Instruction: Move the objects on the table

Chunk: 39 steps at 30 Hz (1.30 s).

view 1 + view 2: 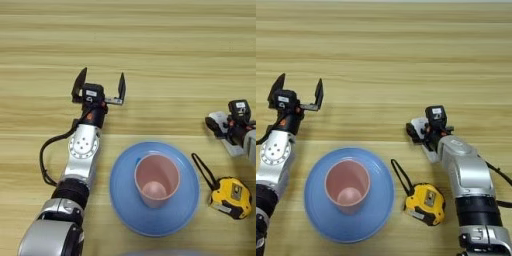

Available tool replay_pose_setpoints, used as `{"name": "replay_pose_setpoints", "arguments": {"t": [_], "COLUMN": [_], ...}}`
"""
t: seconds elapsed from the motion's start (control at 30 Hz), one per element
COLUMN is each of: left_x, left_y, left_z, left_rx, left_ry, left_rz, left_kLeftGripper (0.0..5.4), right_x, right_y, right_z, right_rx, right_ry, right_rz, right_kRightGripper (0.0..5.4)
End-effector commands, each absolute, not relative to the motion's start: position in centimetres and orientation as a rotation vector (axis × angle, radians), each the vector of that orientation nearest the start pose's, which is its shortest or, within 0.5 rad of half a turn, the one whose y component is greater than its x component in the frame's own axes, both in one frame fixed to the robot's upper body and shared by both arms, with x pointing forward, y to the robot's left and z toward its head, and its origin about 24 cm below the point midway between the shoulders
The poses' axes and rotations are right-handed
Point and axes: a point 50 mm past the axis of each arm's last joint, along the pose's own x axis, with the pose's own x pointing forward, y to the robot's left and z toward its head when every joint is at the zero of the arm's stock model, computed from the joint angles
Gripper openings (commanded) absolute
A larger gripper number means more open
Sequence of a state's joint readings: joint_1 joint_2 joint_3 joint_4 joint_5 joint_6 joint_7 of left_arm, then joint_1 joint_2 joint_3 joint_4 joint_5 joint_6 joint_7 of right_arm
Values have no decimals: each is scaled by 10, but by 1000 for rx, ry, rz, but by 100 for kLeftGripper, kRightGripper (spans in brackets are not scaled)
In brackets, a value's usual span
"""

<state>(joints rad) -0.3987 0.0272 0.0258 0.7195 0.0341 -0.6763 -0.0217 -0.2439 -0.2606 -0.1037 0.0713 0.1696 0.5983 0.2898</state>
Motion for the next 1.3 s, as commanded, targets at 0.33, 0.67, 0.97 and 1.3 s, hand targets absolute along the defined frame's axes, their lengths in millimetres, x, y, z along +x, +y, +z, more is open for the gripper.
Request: {"name": "replay_pose_setpoints", "arguments": {"t": [0.33,0.67,0.97,1.3], "left_x": [313,314,313,313], "left_y": [127,127,127,127], "left_z": [52,52,52,52], "left_rx": [60,61,62,62], "left_ry": [-351,-353,-354,-355], "left_rz": [-122,-122,-121,-120], "left_kLeftGripper": [540,540,540,540], "right_x": [275,239,205,191], "right_y": [-191,-182,-180,-191], "right_z": [94,118,106,94], "right_rx": [35,19,-73,-113], "right_ry": [148,-106,-16,97], "right_rz": [474,908,1276,1462], "right_kRightGripper": [538,538,538,538]}}
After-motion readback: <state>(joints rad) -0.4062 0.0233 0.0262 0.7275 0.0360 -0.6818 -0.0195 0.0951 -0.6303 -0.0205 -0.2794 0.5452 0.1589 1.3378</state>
